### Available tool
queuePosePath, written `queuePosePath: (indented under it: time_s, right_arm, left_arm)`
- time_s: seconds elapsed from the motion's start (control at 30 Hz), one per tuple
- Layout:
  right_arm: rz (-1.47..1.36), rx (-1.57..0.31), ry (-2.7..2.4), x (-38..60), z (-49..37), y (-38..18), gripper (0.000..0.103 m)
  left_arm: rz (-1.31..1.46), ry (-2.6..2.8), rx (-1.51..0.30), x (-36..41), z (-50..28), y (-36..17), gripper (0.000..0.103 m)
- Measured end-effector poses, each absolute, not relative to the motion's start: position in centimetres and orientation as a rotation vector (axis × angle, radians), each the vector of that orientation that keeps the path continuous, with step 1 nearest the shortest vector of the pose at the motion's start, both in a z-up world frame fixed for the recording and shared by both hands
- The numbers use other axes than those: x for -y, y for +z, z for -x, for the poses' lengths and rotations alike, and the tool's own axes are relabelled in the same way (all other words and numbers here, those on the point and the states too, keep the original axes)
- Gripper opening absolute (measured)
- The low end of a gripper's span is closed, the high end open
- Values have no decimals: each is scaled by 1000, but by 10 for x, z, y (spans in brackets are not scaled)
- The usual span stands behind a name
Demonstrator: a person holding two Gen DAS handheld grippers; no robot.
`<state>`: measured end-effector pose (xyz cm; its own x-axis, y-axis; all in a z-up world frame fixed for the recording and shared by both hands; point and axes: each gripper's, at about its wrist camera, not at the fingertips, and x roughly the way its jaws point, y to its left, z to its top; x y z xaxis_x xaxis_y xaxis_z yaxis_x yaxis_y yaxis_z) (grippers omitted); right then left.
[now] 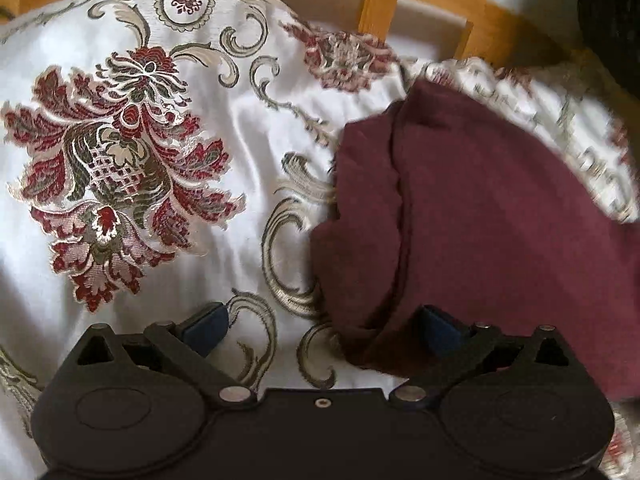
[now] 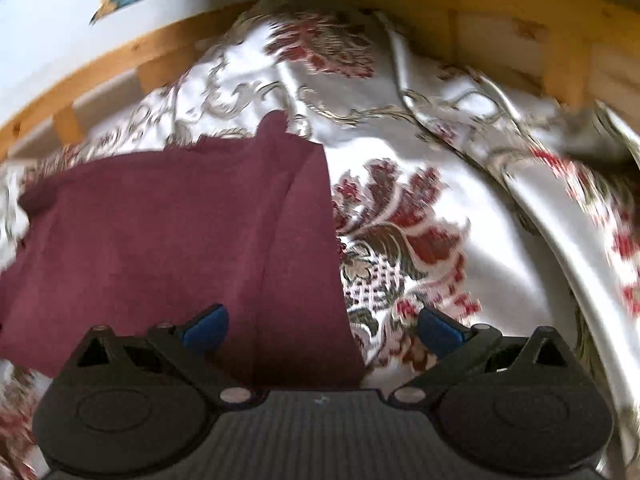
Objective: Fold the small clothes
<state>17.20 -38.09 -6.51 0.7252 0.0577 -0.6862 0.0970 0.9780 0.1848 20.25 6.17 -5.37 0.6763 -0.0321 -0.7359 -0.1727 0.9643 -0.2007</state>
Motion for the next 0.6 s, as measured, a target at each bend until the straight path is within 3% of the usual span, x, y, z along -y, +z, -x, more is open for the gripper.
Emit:
queuePosePath:
  time_s: [0.2, 0.43, 0.6]
  right_arm:
    - [-208, -734, -53, 375, -170, -66, 103]
    - [-57, -516, -46, 346, -161, -49, 103]
    - [64, -348, 86, 308, -156, -47, 103]
  left_arm:
    - [443, 34, -701, -87, -194, -47, 102]
    - [375, -23, -685, -81, -217, -48, 102]
    - [170, -117, -651, -58, -229, -40, 102]
